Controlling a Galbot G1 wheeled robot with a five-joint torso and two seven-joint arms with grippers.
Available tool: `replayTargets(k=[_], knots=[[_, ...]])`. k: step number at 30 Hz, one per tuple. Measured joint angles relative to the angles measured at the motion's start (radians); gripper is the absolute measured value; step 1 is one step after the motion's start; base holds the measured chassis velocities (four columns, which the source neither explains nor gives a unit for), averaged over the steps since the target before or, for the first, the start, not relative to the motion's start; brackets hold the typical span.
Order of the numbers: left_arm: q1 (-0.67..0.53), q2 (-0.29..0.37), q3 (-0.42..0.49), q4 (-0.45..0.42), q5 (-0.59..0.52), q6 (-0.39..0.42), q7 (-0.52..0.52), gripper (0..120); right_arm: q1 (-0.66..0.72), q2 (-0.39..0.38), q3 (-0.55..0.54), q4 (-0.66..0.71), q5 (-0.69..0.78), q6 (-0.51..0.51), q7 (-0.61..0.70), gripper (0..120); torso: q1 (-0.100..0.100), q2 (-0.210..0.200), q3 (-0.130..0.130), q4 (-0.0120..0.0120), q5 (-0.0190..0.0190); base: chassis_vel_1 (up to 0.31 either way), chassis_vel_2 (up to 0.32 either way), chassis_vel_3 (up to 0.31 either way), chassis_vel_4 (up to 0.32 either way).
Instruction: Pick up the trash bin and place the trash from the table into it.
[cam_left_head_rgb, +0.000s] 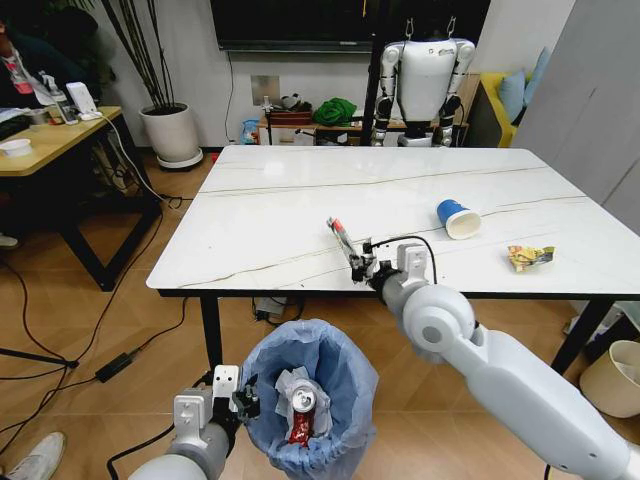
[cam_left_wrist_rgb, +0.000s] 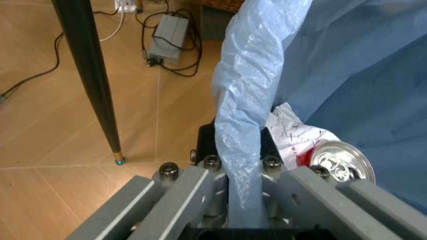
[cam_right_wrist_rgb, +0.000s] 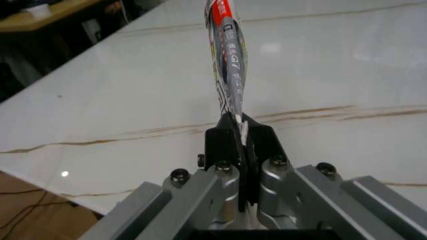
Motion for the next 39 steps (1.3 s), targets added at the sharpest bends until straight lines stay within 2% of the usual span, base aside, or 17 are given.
replayTargets(k=[5,8,13,21,33,37,39], knots=[[-0.006,-0.004,0.002,0.003,-0.001,0.000,0.000,0,-0.059,-0.034,0.035,0.067,-0.027,0.050,-0.105,0,0.000,0.000,0.000,0.0000,0.0001,0.000,0.000,0.000,0.000],[-0.011,-0.005,-0.001,0.003,-0.005,0.000,0.000,0,-0.114,-0.074,0.050,0.135,-0.042,0.122,-0.246,0,0.000,0.000,0.000,-0.0001,0.0001,0.000,0.000,0.000,0.000],[-0.009,-0.003,-0.014,-0.001,-0.009,0.000,0.000,0,-0.161,-0.108,0.055,0.188,-0.045,0.161,-0.347,0,0.000,0.000,0.000,0.0001,0.0000,0.000,0.000,0.000,0.000],[-0.018,0.007,-0.036,-0.005,-0.034,0.000,-0.001,0,-0.274,-0.148,0.051,0.278,-0.084,0.172,-0.388,0,0.000,0.000,0.000,0.0001,0.0000,0.000,0.000,0.000,0.000],[-0.033,0.003,-0.035,-0.011,-0.066,0.000,-0.030,0,-0.473,-0.177,0.041,0.306,-0.217,0.170,-0.443,0,0.000,0.000,0.000,-0.0001,0.0000,0.000,0.000,0.000,0.000],[-0.035,0.001,-0.031,-0.024,-0.155,0.000,-0.123,0,-0.505,-0.177,0.036,0.304,-0.252,0.169,-0.460,0,0.000,0.000,0.000,0.0002,0.0000,0.000,0.000,0.000,0.000],[-0.035,0.001,-0.030,-0.026,-0.166,0.000,-0.137,0,-0.515,-0.178,0.036,0.301,-0.264,0.169,-0.465,0,0.000,0.000,0.000,0.0002,-0.0001,0.000,0.000,0.000,0.000]])
